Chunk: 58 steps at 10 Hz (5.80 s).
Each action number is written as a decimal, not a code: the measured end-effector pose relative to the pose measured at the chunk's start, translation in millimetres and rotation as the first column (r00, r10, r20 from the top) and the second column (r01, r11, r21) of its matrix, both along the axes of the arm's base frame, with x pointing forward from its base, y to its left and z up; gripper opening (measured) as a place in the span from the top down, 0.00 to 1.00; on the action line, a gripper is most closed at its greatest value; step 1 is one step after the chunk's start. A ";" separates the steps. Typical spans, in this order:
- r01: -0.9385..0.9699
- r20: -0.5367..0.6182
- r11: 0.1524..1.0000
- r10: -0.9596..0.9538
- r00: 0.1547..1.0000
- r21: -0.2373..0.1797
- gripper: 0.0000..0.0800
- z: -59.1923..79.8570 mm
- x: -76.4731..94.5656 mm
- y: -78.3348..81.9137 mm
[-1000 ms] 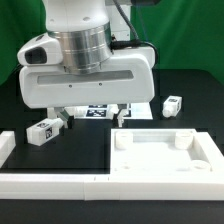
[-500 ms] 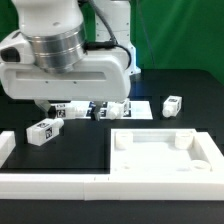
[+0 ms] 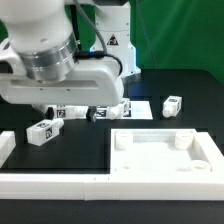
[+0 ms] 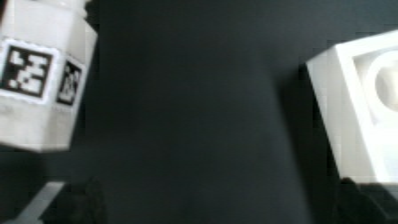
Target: Assemble one leg
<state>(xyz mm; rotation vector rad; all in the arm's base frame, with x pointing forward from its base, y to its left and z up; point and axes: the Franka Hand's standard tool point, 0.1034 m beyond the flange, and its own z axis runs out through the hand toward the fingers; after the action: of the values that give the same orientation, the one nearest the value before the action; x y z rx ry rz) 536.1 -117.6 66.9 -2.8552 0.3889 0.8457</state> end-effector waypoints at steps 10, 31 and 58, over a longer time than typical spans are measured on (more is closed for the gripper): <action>0.198 -0.325 0.980 -0.192 0.926 -0.016 0.19 -32.0 -25.4 -51.6; 0.183 -0.002 0.979 -0.184 0.983 -0.086 0.65 40.1 27.8 18.5; 0.137 0.897 0.963 0.155 0.414 -0.230 0.64 57.6 82.0 229.8</action>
Offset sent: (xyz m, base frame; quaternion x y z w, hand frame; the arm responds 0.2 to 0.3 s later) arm 0.0000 0.0000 0.0000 0.0000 -0.1296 0.0000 0.9916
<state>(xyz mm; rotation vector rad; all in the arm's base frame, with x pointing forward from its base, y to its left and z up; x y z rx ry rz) 618.1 112.2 124.5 -2.9865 0.3226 -0.9354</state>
